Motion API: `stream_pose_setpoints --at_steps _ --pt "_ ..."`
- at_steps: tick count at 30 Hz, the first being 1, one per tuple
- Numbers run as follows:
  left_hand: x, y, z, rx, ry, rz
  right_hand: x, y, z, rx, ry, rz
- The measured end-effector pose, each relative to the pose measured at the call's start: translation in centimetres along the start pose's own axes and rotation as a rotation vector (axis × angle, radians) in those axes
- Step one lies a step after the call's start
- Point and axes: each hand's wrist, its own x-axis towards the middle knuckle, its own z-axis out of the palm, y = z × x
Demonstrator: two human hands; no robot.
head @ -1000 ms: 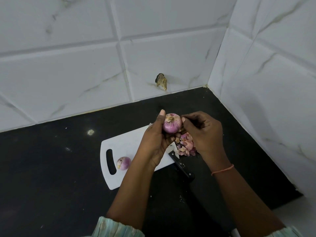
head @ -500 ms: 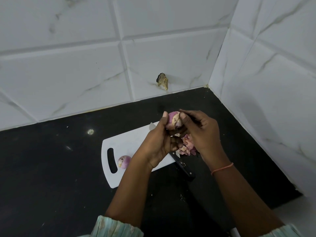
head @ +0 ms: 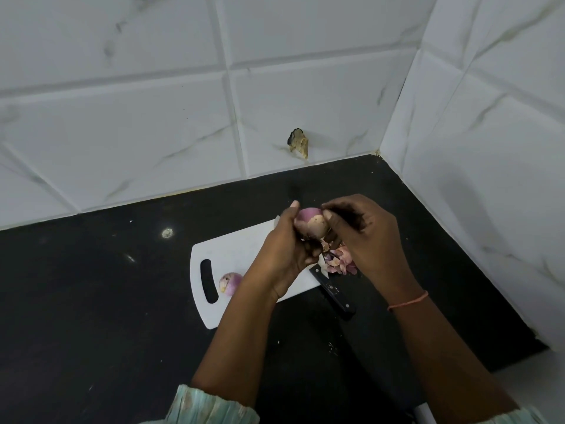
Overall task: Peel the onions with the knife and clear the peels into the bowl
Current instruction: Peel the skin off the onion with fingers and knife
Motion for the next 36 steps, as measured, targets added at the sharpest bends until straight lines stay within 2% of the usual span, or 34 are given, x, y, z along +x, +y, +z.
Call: stream_pose_setpoints --at_steps 3,6,11,14,23,27,36 --pt "-0.3 0.4 -0.6 -0.075 -0.049 0.012 -0.3 -0.4 0.1 0.031 -0.01 0.014" --pt "-0.7 0.1 -1.3 -0.002 -0.041 0.056 -0.6 -0.6 0.2 0.053 -0.044 0.035" --pt "-1.1 -1.2 -2.2 0.15 -0.018 0.236 -1.7 -0.9 0.9 -0.134 0.002 -0.146" --pt "-1.3 -1.8 -2.2 0.18 0.026 0.298 -2.4 -1.0 1.4 -0.176 0.005 -0.171" --pt "-1.5 -1.9 -2.3 0.159 0.041 0.299 -2.9 -1.5 2.3 -0.239 0.072 -0.175" --pt "-1.1 -1.7 -2.4 0.171 0.008 0.305 -2.8 -1.5 2.1 -0.145 0.089 -0.107" --pt "-0.4 -1.7 -2.2 0.209 0.05 0.345 -2.4 -1.0 2.9 -0.109 0.128 -0.055"
